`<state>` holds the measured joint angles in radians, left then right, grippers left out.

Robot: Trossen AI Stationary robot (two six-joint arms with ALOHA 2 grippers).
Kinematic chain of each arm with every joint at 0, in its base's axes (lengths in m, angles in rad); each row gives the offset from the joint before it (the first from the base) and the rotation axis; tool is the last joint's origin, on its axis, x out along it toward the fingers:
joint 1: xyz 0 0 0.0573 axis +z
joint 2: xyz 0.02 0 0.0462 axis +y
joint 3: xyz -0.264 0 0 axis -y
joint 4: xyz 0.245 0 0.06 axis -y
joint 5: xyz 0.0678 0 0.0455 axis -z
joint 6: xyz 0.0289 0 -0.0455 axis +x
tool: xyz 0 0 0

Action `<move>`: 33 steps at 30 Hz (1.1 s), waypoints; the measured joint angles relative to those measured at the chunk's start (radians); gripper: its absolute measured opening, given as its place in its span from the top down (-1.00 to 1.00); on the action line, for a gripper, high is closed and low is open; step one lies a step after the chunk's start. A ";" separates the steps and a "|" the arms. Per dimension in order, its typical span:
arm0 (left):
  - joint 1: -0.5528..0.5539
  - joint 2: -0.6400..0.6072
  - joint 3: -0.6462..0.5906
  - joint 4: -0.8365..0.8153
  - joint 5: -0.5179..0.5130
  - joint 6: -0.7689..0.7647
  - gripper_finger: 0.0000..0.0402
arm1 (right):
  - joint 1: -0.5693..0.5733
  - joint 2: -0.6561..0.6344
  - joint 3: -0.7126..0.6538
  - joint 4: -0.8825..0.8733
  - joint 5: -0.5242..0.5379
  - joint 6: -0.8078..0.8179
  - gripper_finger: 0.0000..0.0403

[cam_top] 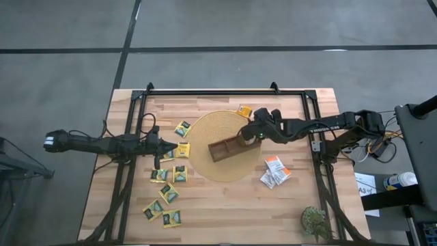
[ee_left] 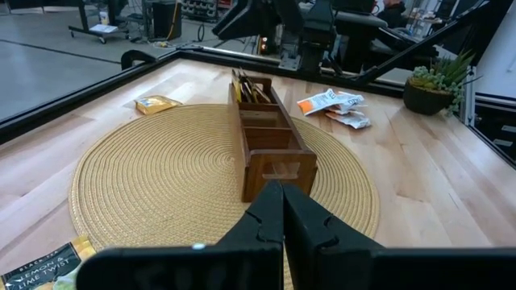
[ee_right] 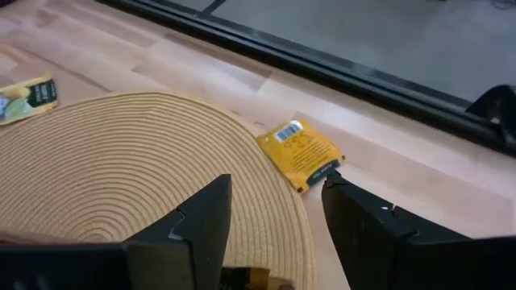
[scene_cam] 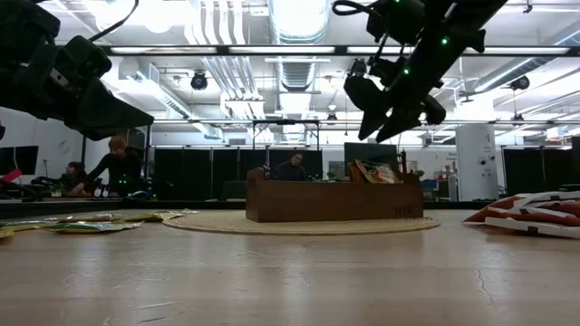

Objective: Pick & Place Tea
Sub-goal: Put the orange tea bag into the right section of the wooden organizer

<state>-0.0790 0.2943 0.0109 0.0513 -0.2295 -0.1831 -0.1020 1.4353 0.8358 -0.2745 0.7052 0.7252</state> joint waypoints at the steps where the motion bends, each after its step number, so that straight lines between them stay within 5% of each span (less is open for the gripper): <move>1: 0.000 0.000 0.000 0.000 0.000 0.000 1.00 | 0.000 0.000 -0.003 -0.005 -0.005 0.005 0.06; 16: 0.000 0.000 0.000 0.000 0.000 0.000 1.00 | -0.001 0.000 -0.054 -0.006 -0.089 0.061 0.06; 25: 0.000 0.000 0.000 0.000 0.000 0.000 1.00 | -0.001 0.001 -0.063 -0.043 -0.256 0.083 0.06; 33: 0.000 0.000 0.000 0.000 0.000 0.000 1.00 | -0.001 -0.001 -0.065 -0.081 -0.263 0.085 0.06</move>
<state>-0.0788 0.2943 0.0112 0.0513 -0.2295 -0.1830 -0.1031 1.4343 0.7708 -0.3559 0.4427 0.8105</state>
